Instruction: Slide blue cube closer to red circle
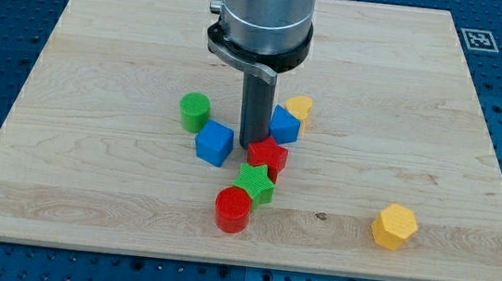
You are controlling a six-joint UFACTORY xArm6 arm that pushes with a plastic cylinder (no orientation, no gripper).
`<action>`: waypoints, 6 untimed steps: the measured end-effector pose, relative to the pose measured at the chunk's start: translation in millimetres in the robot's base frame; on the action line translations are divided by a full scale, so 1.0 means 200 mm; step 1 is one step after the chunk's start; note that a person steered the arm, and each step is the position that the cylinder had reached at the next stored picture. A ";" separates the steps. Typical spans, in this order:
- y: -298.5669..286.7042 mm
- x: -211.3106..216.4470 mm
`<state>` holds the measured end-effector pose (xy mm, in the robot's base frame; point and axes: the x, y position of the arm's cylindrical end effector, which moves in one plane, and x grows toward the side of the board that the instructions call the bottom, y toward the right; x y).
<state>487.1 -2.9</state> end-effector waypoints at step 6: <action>-0.39 0.11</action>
